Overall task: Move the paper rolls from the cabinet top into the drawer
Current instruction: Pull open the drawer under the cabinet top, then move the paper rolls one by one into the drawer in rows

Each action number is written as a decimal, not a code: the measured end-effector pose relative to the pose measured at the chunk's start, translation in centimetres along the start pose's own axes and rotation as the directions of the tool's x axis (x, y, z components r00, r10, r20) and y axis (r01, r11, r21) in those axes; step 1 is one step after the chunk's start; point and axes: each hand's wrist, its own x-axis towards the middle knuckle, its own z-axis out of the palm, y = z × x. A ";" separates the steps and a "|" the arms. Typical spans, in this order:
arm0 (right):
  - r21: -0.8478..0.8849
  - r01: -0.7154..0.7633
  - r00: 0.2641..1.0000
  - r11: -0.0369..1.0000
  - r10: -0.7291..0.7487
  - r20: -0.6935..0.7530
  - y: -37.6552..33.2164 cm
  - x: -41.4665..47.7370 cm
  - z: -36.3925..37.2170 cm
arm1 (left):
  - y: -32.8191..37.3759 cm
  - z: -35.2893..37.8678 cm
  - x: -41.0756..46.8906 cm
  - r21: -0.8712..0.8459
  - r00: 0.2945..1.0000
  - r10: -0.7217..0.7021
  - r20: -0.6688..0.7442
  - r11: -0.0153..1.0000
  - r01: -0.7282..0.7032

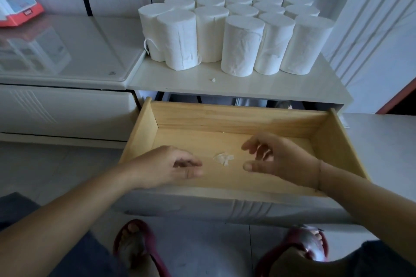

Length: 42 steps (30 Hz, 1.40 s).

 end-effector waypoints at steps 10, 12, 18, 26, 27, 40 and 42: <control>-0.124 0.047 0.705 0.991 -0.121 -0.699 -0.8 14.6 -9.2 | -7.1 -6.9 4.1 -0.066 0.820 -0.057 -0.569 0.998 0.023; -0.223 -0.001 0.674 0.975 -0.163 -0.720 -1.2 17.0 -10.2 | -8.0 -7.1 4.8 -0.079 0.791 -0.060 -0.608 0.997 0.014; -0.374 -0.156 0.668 0.914 -0.181 -0.722 -1.3 20.4 -11.4 | -9.8 -7.0 6.8 0.022 0.754 -0.021 -0.657 0.999 0.046; 0.029 0.080 0.654 0.996 -0.030 -0.756 -1.9 20.7 -10.8 | -9.8 -6.4 7.5 -0.001 0.743 -0.046 -0.668 0.998 0.062; 0.035 0.081 0.668 0.996 -0.028 -0.743 -2.2 20.6 -10.7 | -9.7 -6.4 7.4 -0.005 0.746 -0.052 -0.664 0.998 0.064; 0.211 0.186 0.942 0.960 -0.113 -0.317 -3.7 14.3 1.6 | -9.4 -6.2 7.1 -0.107 0.756 -0.106 -0.646 0.993 0.048; 0.209 0.083 0.959 0.974 -0.020 -0.284 -2.1 15.0 4.4 | -9.4 -6.2 7.2 -0.082 0.758 -0.078 -0.647 0.996 0.033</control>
